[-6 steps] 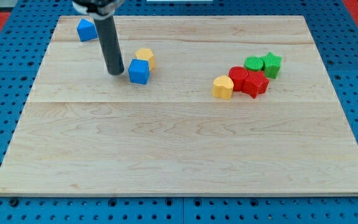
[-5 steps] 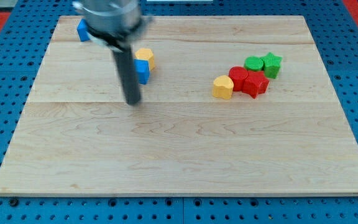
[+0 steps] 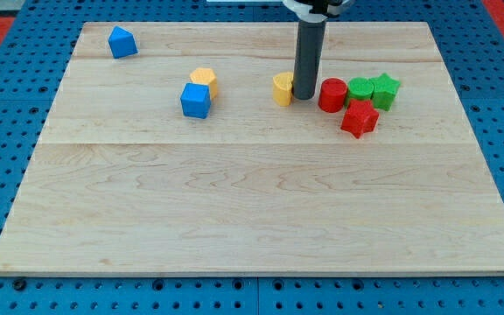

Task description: Move yellow heart towards top middle of the board

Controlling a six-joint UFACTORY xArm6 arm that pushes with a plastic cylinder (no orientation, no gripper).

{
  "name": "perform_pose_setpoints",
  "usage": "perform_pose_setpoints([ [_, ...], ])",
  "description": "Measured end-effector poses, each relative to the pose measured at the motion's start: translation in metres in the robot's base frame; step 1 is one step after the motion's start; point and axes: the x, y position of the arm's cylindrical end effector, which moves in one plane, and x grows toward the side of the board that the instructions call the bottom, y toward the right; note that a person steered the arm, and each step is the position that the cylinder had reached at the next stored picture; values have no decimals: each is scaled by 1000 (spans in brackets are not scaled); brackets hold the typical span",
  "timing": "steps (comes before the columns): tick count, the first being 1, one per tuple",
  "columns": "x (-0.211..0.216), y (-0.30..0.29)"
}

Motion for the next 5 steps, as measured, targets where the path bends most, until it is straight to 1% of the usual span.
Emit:
perform_pose_setpoints([
  [1,0,-17],
  [3,-109,-80],
  [4,-111,-90],
  [5,-85,-111],
])
